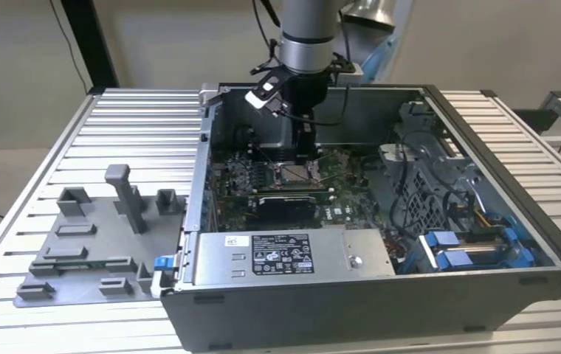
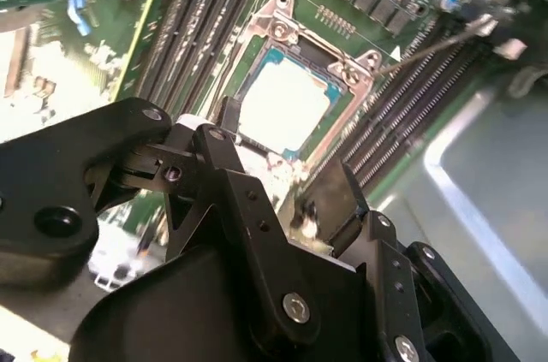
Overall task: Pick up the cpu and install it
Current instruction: 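Install the first cpu locking lever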
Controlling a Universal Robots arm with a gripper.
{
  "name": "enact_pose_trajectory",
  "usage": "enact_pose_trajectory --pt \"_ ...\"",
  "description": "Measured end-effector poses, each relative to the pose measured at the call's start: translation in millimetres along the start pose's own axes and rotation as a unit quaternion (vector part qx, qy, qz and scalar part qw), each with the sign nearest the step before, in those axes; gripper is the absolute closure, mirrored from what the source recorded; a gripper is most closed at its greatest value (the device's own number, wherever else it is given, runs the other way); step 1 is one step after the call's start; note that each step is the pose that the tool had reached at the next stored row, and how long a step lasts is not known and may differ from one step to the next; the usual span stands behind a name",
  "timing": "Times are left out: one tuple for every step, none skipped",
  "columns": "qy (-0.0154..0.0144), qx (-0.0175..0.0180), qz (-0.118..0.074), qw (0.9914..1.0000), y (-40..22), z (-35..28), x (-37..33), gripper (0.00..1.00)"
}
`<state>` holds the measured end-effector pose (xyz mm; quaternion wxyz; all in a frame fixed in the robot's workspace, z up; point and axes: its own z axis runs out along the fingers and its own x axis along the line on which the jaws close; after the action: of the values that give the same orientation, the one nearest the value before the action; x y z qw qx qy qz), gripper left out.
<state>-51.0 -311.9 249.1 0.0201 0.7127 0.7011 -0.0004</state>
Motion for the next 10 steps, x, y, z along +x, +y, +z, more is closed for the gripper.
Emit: enact_pose_trajectory --pt "0.0001 -0.0001 0.0 1.0 0.1 -4.2 -0.1 0.0" --pt "0.0002 0.0 0.0 1.0 0.3 -8.5 -0.2 0.0" --pt "0.0006 -0.0001 0.0 1.0 0.4 -12.1 -0.4 0.0" --pt "0.0009 -0.0001 0.0 1.0 0.5 -15.4 -0.5 0.0" --pt "0.0009 0.0 0.0 1.0 0.5 -16.1 -0.6 0.0" --pt "0.001 -0.0001 0.0 1.0 0.5 -16.1 -0.6 0.0" --pt "0.001 -0.0001 0.0 1.0 0.5 -16.0 -0.6 0.0" --pt "0.0009 0.0 0.0 1.0 0.5 -16.1 -0.7 0.0" --pt "0.0009 -0.0001 0.0 1.0 0.5 -16.1 -0.7 1.0" --pt "0.0009 0.0 0.0 1.0 0.5 -16.1 -0.7 1.0"
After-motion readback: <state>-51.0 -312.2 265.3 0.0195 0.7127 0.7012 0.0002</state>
